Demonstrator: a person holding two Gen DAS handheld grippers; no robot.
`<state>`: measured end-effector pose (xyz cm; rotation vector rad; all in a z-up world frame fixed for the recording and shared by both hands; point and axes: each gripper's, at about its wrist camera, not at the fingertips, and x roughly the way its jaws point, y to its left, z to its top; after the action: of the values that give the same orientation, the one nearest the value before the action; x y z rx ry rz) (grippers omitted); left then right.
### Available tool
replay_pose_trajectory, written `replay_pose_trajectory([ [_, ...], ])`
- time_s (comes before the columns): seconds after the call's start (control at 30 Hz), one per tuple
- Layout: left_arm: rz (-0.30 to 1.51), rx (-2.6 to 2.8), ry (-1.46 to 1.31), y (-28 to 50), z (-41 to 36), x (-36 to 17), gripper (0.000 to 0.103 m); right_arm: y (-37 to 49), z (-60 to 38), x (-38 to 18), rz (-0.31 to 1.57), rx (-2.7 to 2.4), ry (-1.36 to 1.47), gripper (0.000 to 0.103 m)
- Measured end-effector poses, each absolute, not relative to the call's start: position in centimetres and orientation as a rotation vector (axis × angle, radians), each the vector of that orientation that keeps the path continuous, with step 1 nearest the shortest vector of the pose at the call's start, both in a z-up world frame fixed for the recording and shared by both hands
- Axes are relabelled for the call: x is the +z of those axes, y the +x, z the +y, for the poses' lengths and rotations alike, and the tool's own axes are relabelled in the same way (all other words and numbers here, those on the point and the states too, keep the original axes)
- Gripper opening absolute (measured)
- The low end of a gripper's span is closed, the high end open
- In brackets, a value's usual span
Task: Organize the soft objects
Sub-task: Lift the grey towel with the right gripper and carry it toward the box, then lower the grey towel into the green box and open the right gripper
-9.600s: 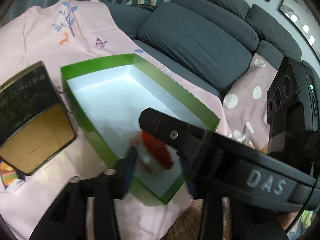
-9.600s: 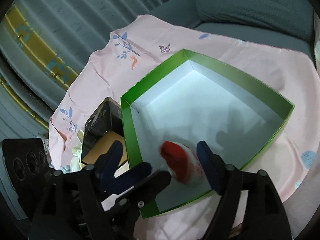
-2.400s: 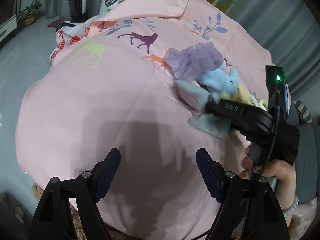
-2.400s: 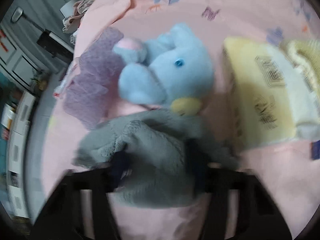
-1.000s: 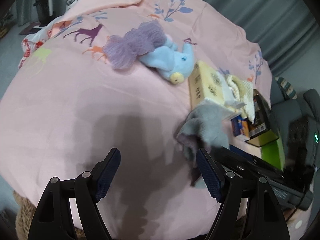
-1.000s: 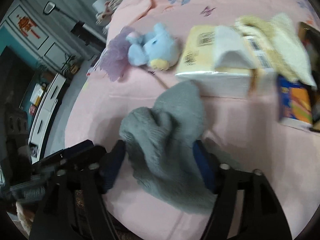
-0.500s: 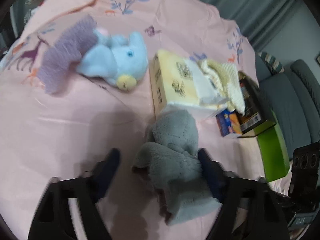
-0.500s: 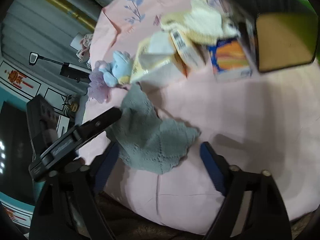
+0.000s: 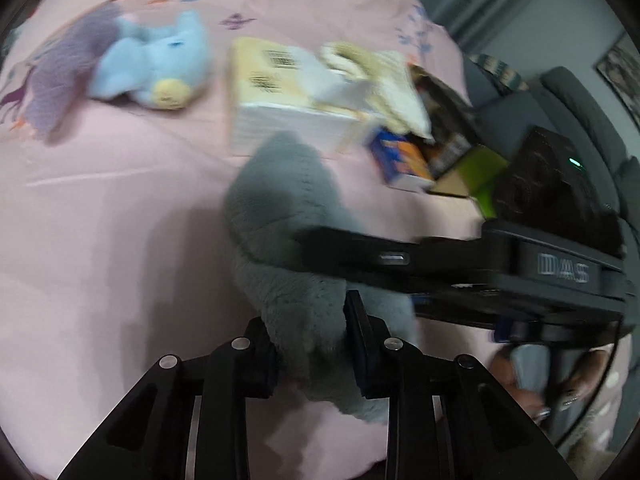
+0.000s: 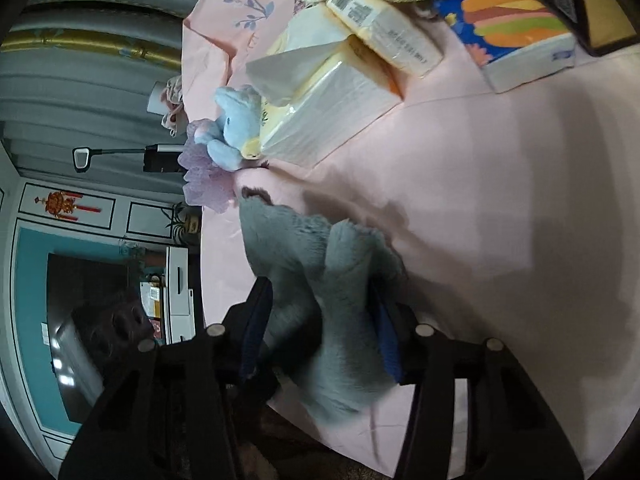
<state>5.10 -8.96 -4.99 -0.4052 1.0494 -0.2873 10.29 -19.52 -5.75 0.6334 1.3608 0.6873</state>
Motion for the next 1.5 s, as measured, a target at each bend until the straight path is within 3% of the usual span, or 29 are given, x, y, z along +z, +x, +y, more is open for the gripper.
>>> replay_pose_trajectory([
  [0.3, 0.986, -0.344, -0.292, 5.7, -14.5, -0.8, 0.027, 10.1, -24.0, -2.7, 1.237, 0.662, 0.651, 0.040],
  [0.87, 0.761, -0.643, -0.128, 11.8, -30.7, 8.2, 0.027, 10.8, -39.5, 8.3, 0.790, 0.429, 0.658, 0.037],
  [1.13, 0.758, -0.798, -0.104, 15.5, -37.7, 7.3, 0.027, 11.7, -47.1, 8.5, 0.687, 0.248, 0.662, 0.037],
  [1.5, 0.891, -0.847, -0.092, 19.3, -42.9, 3.0, 0.027, 13.3, -52.6, 4.3, 0.740, 0.059, 0.694, 0.033],
])
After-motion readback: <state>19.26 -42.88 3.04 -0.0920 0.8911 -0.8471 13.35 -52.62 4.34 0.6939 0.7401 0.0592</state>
